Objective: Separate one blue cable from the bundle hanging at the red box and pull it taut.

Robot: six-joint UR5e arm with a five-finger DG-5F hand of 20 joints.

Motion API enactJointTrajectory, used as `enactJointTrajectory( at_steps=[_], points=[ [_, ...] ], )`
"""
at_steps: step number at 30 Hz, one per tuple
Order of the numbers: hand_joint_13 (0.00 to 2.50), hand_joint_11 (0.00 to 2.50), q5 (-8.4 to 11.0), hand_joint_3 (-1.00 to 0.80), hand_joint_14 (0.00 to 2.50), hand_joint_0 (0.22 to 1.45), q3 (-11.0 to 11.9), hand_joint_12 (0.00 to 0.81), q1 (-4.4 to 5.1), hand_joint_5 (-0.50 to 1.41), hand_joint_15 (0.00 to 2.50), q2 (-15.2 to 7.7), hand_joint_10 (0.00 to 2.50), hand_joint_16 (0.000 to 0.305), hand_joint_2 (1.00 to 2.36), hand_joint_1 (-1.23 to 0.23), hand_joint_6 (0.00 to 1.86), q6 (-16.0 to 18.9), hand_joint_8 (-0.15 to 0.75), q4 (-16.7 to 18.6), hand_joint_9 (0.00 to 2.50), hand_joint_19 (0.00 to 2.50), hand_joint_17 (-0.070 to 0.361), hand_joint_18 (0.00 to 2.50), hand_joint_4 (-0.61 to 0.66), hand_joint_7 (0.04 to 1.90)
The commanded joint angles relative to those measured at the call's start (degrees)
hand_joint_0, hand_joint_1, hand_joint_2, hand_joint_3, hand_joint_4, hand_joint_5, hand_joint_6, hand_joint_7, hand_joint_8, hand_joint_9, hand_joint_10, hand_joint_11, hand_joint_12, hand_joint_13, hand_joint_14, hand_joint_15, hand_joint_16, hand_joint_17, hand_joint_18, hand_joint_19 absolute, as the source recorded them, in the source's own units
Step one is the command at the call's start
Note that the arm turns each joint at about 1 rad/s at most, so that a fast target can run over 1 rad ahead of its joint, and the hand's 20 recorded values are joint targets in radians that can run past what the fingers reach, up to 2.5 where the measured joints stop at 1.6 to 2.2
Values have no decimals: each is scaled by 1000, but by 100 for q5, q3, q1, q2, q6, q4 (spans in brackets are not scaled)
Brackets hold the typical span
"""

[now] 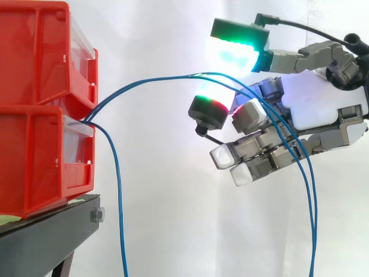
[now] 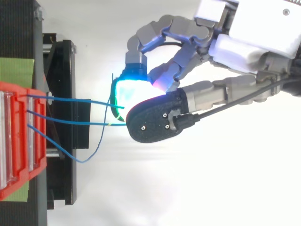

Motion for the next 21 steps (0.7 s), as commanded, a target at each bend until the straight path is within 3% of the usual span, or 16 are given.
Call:
enactJointTrajectory(
  at_steps=[1,8,15,21],
  points=[
    [822,938,0,-266,19,626,0,358,0,-153,527,0,19,45,1017,-748,945,-5,340,0,1226,480,101,654,56,1108],
    [859,951,-18,-95,17,631,0,363,0,-137,538,9,19,46,1022,-790,954,-23,349,9,1269,476,103,689,-2,1158],
    [977,1237,-18,-83,21,634,0,376,0,-129,632,0,15,48,1020,-790,957,-14,360,27,1416,452,107,740,6,1146],
    [1001,1218,0,-114,21,632,0,373,18,-135,650,0,11,47,1018,-776,958,-23,347,211,1220,451,107,749,22,1126]
  ],
)
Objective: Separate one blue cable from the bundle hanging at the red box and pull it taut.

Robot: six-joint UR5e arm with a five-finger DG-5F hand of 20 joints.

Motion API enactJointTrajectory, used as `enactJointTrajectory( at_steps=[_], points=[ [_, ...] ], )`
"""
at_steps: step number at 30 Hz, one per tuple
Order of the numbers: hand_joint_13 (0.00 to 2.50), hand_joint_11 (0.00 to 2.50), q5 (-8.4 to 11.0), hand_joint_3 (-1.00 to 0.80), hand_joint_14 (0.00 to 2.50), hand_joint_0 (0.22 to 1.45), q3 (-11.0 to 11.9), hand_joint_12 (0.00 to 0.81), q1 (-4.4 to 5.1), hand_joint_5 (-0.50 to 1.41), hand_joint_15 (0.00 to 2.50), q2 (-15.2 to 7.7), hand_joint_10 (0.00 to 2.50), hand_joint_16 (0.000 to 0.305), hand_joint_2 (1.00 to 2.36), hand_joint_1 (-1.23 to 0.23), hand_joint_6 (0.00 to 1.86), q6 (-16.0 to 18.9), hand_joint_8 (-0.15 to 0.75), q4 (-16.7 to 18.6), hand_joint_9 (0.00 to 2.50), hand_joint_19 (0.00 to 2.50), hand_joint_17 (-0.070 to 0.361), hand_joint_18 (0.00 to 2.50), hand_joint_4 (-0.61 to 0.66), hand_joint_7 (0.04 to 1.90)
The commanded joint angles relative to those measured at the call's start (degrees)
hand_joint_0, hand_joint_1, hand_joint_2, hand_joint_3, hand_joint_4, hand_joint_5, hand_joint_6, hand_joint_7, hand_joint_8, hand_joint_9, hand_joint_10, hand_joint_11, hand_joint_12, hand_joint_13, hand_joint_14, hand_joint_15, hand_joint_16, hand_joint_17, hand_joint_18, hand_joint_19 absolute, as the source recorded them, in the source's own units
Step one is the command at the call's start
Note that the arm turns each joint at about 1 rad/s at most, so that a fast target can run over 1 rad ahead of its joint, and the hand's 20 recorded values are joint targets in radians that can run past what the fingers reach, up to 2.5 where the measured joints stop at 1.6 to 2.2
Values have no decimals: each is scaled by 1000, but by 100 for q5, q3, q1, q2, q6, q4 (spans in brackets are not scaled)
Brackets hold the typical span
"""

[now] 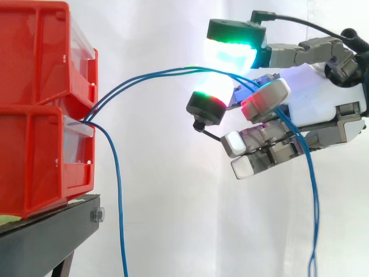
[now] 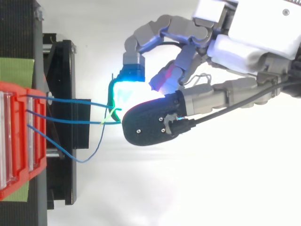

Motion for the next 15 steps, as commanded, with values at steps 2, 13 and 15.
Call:
enactJointTrajectory(
  at_steps=[2,13,15],
  points=[
    [987,1100,18,-112,20,632,0,367,9,-135,636,-3,13,48,1018,-776,959,-8,347,123,1119,442,107,749,20,1116],
    [707,190,150,-102,8,629,0,300,26,-131,243,-3,8,42,1018,-788,953,-8,267,140,673,377,95,690,-5,1137],
    [686,80,150,-107,7,630,0,293,26,-131,197,-3,2,42,1017,-791,951,-8,245,140,612,360,94,675,-12,1137]
  ],
)
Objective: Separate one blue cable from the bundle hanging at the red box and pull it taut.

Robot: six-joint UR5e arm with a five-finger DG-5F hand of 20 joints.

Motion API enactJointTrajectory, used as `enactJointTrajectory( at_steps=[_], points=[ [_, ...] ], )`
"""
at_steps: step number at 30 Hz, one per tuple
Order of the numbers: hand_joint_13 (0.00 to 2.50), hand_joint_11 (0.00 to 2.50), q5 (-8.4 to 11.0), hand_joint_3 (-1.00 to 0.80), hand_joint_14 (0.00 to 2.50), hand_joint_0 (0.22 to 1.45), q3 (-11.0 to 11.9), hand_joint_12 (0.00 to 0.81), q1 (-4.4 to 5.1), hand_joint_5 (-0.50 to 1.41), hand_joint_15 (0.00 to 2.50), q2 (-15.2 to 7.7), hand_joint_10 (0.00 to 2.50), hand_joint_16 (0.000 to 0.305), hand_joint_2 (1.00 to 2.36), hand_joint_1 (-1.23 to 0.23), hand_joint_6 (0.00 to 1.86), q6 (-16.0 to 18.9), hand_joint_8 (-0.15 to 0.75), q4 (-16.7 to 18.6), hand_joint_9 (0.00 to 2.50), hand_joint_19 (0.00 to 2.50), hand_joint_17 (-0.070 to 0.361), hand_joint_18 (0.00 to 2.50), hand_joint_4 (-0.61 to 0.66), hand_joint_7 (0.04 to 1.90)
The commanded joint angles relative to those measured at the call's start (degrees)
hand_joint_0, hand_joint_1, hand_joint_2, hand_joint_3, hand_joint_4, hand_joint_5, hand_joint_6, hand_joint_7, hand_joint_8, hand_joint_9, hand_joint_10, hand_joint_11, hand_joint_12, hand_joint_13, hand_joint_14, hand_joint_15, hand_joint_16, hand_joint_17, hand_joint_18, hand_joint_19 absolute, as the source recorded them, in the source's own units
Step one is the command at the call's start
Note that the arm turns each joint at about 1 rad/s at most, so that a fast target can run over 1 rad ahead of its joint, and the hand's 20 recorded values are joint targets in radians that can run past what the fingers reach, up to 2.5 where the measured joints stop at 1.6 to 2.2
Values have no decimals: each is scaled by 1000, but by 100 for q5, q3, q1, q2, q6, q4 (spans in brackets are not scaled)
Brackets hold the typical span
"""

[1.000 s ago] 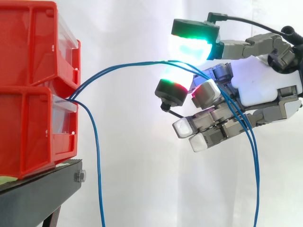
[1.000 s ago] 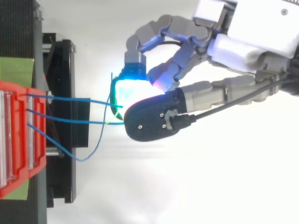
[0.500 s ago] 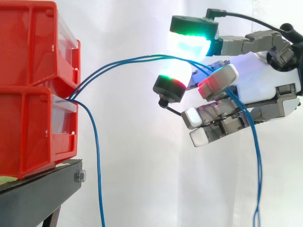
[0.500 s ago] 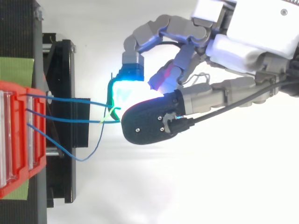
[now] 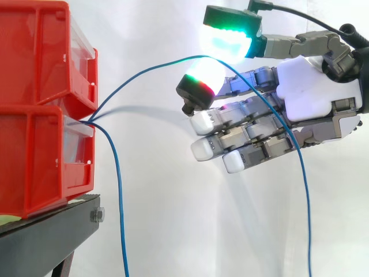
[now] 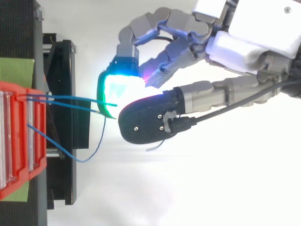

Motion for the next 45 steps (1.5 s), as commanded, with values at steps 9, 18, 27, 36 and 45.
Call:
enactJointTrajectory(
  at_steps=[9,18,27,36,45],
  points=[
    [694,138,13,-104,9,630,0,314,20,-133,263,0,4,42,1018,-795,948,0,263,1,643,385,94,646,-4,1144],
    [818,558,21,-113,15,634,0,334,46,-136,420,0,12,41,1020,-783,951,0,305,1,802,376,92,651,10,1145],
    [1035,898,118,-121,21,643,-9,345,55,-141,856,-44,11,35,1021,-771,955,105,328,203,878,425,78,730,18,1124],
    [1229,1275,101,-129,2,655,-695,298,64,-144,1469,-62,153,39,1022,-765,958,211,336,1240,968,691,89,879,22,1095],
    [1080,1180,101,-144,1196,667,-721,300,64,-148,1306,-70,793,40,1022,-759,959,211,313,1398,905,975,90,1035,27,1072]
  ],
)
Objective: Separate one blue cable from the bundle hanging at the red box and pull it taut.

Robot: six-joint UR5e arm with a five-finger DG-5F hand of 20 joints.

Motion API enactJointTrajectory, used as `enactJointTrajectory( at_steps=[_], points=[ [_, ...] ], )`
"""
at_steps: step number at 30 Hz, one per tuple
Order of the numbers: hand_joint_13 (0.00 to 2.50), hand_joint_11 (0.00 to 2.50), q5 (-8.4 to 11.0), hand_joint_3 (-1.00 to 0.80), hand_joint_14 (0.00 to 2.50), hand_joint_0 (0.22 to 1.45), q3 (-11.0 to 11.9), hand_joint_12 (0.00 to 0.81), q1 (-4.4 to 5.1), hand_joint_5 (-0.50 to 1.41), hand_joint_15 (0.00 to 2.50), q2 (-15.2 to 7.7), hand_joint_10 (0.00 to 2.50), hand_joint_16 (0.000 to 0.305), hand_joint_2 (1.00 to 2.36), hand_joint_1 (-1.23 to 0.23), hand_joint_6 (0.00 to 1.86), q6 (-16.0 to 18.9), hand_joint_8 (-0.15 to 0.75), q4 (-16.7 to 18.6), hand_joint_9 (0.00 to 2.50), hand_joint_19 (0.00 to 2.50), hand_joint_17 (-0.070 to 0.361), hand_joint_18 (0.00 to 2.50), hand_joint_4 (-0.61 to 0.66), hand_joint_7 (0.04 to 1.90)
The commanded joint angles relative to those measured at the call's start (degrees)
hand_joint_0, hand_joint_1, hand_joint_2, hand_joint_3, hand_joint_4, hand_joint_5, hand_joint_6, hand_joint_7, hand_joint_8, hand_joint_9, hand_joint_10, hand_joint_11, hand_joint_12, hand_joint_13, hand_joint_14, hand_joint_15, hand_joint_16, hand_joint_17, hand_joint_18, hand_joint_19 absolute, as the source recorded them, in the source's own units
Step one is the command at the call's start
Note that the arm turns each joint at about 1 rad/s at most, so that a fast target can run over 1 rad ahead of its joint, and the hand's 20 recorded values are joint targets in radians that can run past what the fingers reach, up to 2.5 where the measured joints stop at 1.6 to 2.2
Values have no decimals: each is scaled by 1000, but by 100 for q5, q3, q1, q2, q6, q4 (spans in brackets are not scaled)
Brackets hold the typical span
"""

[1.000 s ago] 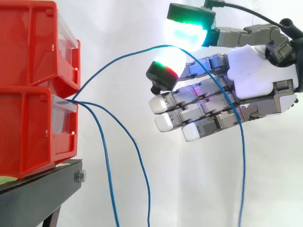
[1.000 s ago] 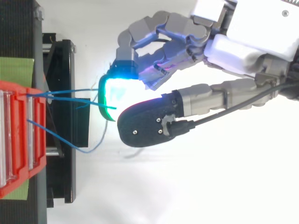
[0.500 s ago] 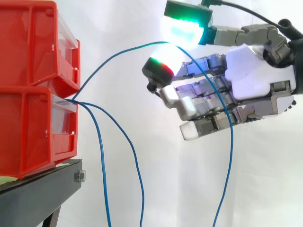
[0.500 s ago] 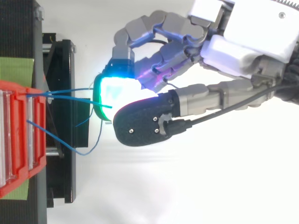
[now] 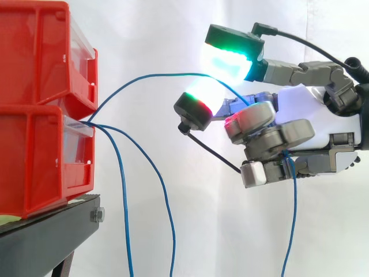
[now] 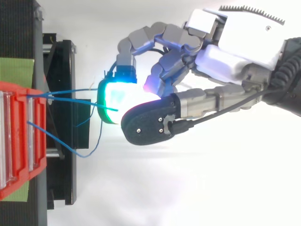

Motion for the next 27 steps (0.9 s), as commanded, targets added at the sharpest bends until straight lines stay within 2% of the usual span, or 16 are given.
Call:
enactJointTrajectory(
  at_steps=[1,7,9,11,15,18,25,27],
  points=[
    [1073,1160,0,-147,1267,668,-7,304,1,-148,1294,-3,834,40,1023,-758,960,0,317,17,905,984,90,1044,26,1068],
    [980,1129,-61,-151,1848,670,-7,317,-8,-148,1242,-126,1104,37,1022,-757,960,114,307,44,880,1261,83,1179,27,1062],
    [927,1081,-53,-151,2188,671,-7,324,1,-149,1210,-126,1318,34,1022,-755,960,167,300,53,868,1438,77,1279,35,1059],
    [916,1079,-44,-154,2287,672,-7,321,1,-149,1200,-126,1357,34,1023,-754,960,167,299,35,863,1499,76,1297,37,1057],
    [907,1082,-53,-155,2310,673,-7,330,9,-149,1252,-126,1412,33,1022,-752,960,158,299,35,857,1568,73,1322,37,1051],
    [885,1031,-44,-161,2392,674,-7,333,9,-149,1289,-126,1655,33,1022,-752,960,158,300,26,829,1619,74,1341,37,1051],
    [853,1048,-53,-164,2500,679,-7,342,18,-151,1312,-126,1732,30,1022,-752,959,123,295,0,813,1681,69,1364,42,1049],
    [837,1001,-70,-166,2500,681,-7,337,18,-151,1316,-126,1831,31,1022,-752,960,123,296,0,800,1698,69,1373,36,1043]
  ],
)
